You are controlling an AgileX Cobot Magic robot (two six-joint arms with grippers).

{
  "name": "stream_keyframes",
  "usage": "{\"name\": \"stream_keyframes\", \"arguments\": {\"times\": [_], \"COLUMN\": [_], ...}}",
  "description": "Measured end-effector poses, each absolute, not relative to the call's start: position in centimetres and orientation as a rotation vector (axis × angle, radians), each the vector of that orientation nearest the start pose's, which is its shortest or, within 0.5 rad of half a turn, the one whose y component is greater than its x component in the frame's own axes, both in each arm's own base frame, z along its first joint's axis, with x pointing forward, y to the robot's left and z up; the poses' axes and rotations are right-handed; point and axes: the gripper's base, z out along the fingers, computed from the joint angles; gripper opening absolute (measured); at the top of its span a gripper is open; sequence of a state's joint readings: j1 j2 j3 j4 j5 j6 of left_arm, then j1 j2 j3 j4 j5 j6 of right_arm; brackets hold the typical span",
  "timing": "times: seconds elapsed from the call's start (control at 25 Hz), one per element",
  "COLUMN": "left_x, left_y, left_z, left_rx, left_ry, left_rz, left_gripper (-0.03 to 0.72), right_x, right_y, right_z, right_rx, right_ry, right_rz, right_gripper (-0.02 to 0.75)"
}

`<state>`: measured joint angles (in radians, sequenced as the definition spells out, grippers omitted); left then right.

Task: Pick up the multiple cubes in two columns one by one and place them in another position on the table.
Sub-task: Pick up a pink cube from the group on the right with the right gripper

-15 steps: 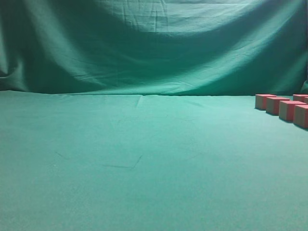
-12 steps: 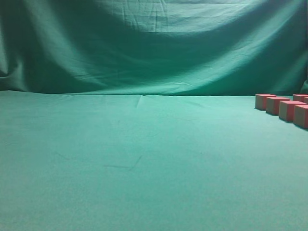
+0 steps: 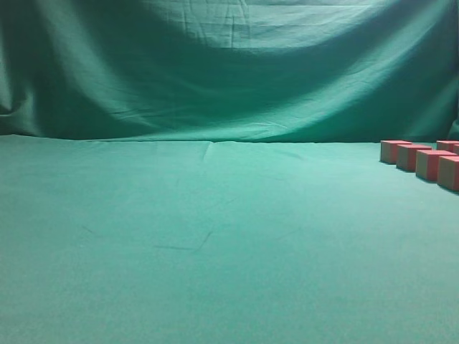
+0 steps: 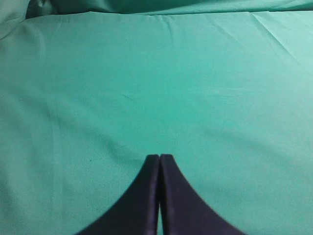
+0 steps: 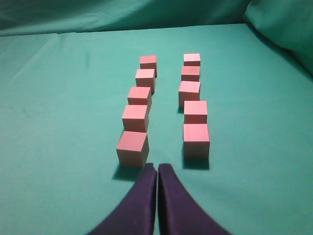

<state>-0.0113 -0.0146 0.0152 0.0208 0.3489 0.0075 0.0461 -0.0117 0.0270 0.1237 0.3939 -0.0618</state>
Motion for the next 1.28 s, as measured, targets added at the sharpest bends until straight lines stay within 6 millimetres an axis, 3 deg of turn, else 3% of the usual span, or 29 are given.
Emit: {"name": "stream_keyframes", "arguments": {"times": [0.76,1.04,1.28], "left_x": [5.3,5.3,5.3], "left_y": [0.0,0.0,0.0], "left_z": [17.7,17.7,17.7], "left_rx": [0.030,0.030,0.030], "left_ry": [1.833,1.833,1.833], "left_rz": [0.018,0.018,0.018], "left_gripper": [0.000,0.000,0.000], "right_x": [5.2,5.6,5.6], "right_y": [0.7,0.6,0.2], "right_z": [17.1,19.6,21.0], "right_rx": [-0.019,0.226,0.277], "right_ry": [1.877,1.580,1.467], "right_rz": [0.121,0.355,0.374], "right_gripper": [0.000,0.000,0.000]}}
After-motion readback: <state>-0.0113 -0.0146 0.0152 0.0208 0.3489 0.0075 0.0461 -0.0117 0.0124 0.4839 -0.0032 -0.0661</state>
